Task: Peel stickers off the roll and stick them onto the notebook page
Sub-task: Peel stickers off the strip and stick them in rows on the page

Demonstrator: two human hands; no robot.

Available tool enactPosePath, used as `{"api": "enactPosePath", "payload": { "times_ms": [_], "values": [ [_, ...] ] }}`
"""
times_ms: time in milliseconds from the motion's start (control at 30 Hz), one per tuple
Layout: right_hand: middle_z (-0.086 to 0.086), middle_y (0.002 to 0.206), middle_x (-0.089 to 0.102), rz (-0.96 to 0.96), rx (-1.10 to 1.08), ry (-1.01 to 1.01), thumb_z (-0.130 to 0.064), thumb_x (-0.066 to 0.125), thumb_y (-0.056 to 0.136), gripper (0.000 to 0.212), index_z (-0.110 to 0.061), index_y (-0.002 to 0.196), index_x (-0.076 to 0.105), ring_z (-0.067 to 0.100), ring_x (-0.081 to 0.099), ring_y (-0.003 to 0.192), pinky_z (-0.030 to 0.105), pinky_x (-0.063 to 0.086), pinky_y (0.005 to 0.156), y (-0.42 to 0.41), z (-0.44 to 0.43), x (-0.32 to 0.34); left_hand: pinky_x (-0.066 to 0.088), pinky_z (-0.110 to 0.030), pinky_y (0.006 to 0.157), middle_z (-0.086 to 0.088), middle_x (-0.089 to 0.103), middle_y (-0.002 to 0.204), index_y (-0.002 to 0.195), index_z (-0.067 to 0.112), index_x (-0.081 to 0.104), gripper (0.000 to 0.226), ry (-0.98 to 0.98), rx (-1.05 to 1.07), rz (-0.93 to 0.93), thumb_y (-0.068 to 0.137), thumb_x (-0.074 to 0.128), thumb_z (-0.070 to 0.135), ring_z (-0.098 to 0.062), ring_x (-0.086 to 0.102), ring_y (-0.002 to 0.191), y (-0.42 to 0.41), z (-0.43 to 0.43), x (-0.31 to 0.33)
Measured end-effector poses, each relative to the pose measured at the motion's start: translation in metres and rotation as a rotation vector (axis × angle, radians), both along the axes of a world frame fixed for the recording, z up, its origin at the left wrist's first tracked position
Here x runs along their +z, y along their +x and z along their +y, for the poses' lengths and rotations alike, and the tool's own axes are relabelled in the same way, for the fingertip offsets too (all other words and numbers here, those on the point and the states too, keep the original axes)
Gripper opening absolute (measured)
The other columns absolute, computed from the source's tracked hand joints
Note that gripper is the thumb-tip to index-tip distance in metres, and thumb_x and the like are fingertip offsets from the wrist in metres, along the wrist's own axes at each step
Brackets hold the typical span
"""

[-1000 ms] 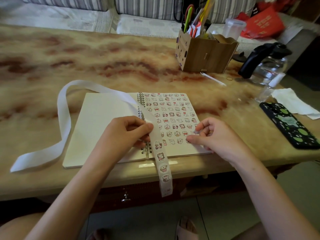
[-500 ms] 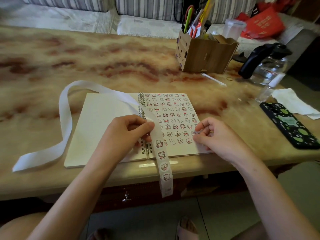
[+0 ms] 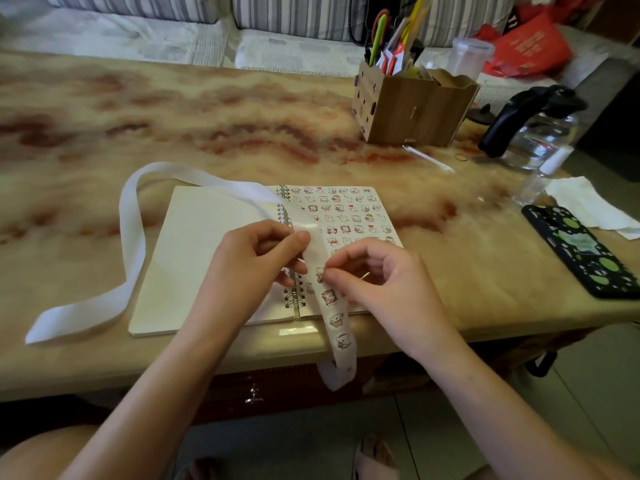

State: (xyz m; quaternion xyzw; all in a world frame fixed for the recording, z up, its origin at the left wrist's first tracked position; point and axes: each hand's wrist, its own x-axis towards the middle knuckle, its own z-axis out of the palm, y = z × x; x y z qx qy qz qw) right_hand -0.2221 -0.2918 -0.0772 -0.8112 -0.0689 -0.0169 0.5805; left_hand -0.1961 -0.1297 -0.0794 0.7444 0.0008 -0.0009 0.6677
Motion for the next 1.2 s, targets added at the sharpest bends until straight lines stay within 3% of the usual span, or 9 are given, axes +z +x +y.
{"api": "enactPosePath", "payload": {
  "times_ms": [100, 233, 400, 933, 1200],
  "values": [
    [0.003, 0.081, 0.072, 0.009, -0.007, 0.066, -0.006, 0.074, 0.078, 0.009, -0.014, 0.082, 0.071, 0.023, 0.067, 0.079, 0.034, 0.059, 0.067, 0.0011, -0.0008, -0.0004, 0.053, -0.019, 0.053, 0.002, 0.066, 0.06, 0.08, 0.007, 0.068, 0.017, -0.017, -0.021, 0.028, 0.089, 0.061, 0.02, -0.008, 0.065, 0.059, -0.0008, -0.0011, 0.0011],
    [0.004, 0.081, 0.073, -0.007, -0.032, 0.1, -0.006, 0.074, 0.078, 0.009, -0.012, 0.084, 0.071, 0.019, 0.069, 0.078, 0.025, 0.058, 0.066, 0.0011, -0.0016, -0.0002, 0.055, -0.018, 0.056, -0.001, 0.07, 0.064, 0.078, 0.007, 0.07, 0.03, -0.03, -0.119, 0.083, 0.093, 0.053, 0.027, -0.009, 0.066, 0.059, -0.005, -0.0041, 0.0048],
    [0.001, 0.082, 0.073, -0.047, -0.038, 0.066, -0.009, 0.074, 0.079, 0.01, -0.015, 0.087, 0.072, 0.013, 0.069, 0.078, 0.024, 0.057, 0.073, 0.0012, -0.0028, -0.002, 0.052, -0.014, 0.057, -0.002, 0.072, 0.067, 0.084, 0.005, 0.071, 0.012, -0.037, -0.154, 0.104, 0.086, 0.064, 0.014, -0.006, 0.067, 0.062, -0.0054, -0.0022, 0.0055],
    [-0.001, 0.081, 0.072, -0.09, -0.028, 0.03, -0.009, 0.073, 0.08, 0.009, -0.015, 0.086, 0.072, 0.012, 0.069, 0.078, 0.024, 0.057, 0.074, 0.0013, -0.0025, -0.0038, 0.055, -0.017, 0.061, -0.005, 0.073, 0.069, 0.081, 0.006, 0.072, 0.013, -0.047, -0.179, 0.135, 0.087, 0.063, 0.013, -0.008, 0.067, 0.063, -0.0055, -0.0014, 0.0053],
    [-0.009, 0.081, 0.068, -0.077, -0.025, -0.033, -0.014, 0.072, 0.082, 0.008, -0.021, 0.081, 0.068, 0.004, 0.06, 0.073, 0.015, 0.047, 0.066, 0.0019, -0.0031, -0.0027, 0.054, -0.016, 0.059, -0.006, 0.073, 0.069, 0.08, 0.003, 0.071, 0.013, -0.028, -0.161, 0.136, 0.086, 0.064, 0.013, -0.008, 0.066, 0.06, -0.0061, -0.0033, 0.0054]
  ]
}}
